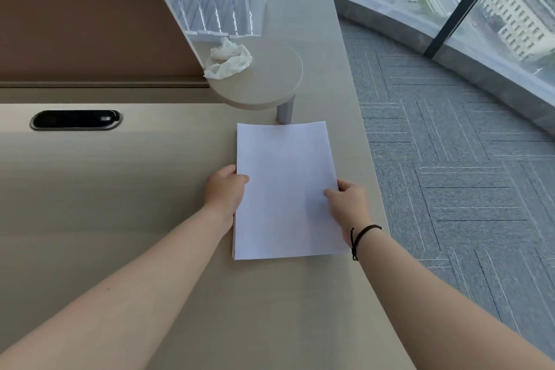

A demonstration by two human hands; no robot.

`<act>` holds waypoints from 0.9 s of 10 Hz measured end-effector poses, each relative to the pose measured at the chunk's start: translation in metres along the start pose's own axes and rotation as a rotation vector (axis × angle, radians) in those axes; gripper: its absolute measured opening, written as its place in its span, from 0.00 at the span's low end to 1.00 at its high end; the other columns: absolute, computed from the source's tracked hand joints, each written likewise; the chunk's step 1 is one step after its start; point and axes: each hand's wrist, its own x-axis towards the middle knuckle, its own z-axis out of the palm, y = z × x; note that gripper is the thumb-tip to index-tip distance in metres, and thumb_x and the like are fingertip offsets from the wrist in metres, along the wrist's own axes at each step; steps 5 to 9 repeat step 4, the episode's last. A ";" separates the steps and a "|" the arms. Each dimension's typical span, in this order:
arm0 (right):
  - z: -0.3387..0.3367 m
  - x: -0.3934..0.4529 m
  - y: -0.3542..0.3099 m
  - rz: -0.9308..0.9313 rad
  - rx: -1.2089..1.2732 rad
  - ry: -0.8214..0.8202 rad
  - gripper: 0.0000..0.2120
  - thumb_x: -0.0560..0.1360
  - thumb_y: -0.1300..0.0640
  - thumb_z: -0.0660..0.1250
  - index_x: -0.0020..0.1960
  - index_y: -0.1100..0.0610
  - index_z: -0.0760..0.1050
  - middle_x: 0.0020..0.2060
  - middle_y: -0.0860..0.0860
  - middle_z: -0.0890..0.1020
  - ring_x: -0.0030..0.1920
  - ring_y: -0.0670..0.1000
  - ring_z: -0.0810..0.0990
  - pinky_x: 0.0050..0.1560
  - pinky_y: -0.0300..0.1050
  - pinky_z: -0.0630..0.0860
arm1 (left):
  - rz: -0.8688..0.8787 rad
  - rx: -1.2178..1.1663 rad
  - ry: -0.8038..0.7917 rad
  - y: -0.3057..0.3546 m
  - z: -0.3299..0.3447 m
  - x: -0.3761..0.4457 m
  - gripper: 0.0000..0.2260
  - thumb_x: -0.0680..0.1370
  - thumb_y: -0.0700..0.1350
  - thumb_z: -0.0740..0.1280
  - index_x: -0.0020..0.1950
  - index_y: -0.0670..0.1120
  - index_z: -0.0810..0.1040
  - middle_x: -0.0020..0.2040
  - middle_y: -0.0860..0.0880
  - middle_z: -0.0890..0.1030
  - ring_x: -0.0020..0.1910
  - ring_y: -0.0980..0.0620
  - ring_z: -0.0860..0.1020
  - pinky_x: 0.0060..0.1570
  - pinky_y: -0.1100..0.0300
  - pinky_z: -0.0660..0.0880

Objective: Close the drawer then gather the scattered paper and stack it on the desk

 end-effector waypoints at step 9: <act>0.010 -0.077 0.015 -0.307 -0.821 0.031 0.31 0.75 0.51 0.65 0.76 0.53 0.60 0.76 0.56 0.61 0.76 0.57 0.60 0.75 0.52 0.58 | 0.185 0.382 -0.016 0.004 -0.029 -0.052 0.20 0.77 0.42 0.64 0.69 0.49 0.73 0.68 0.50 0.75 0.61 0.52 0.74 0.64 0.50 0.74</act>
